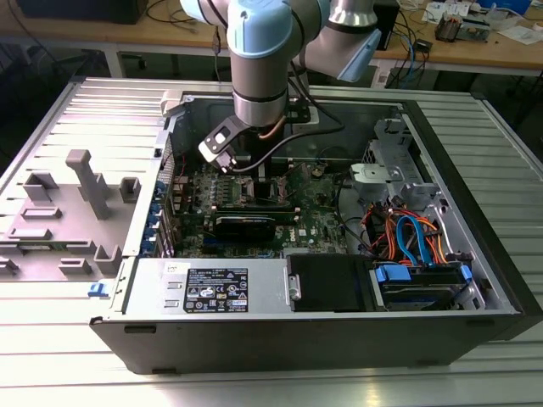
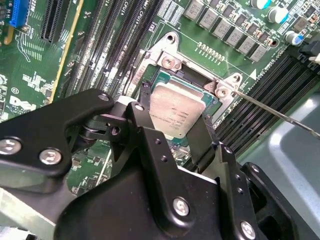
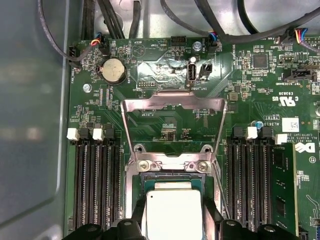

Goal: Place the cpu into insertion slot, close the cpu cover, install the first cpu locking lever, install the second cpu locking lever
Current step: 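Place the cpu into insertion slot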

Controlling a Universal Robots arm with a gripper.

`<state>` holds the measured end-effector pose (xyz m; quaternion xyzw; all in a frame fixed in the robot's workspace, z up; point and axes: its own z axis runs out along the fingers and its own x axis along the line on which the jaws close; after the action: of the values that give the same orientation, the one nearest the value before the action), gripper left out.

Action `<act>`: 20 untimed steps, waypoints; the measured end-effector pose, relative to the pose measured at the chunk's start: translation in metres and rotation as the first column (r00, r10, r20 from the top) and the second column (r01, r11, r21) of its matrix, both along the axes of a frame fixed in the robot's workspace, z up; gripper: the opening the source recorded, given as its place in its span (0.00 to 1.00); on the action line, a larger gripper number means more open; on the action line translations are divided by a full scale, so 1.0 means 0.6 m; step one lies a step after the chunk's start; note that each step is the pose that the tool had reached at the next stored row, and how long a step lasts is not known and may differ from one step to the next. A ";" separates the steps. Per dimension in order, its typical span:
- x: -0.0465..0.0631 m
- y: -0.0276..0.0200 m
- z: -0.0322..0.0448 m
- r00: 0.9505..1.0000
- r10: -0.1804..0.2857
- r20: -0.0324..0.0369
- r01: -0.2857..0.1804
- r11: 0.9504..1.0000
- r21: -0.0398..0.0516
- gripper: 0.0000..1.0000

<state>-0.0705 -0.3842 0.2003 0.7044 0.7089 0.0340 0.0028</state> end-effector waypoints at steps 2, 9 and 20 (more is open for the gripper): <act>0.000 0.0002 0.000 1.000 -0.011 0.000 0.011 1.000 0.000 0.54; 0.000 0.0002 0.000 0.998 -0.063 -0.002 0.063 0.998 0.013 0.54; 0.000 0.0002 0.000 0.998 -0.064 -0.002 0.064 0.998 0.021 0.54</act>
<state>-0.0703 -0.3841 0.2005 0.7268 0.6856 0.0409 -0.0038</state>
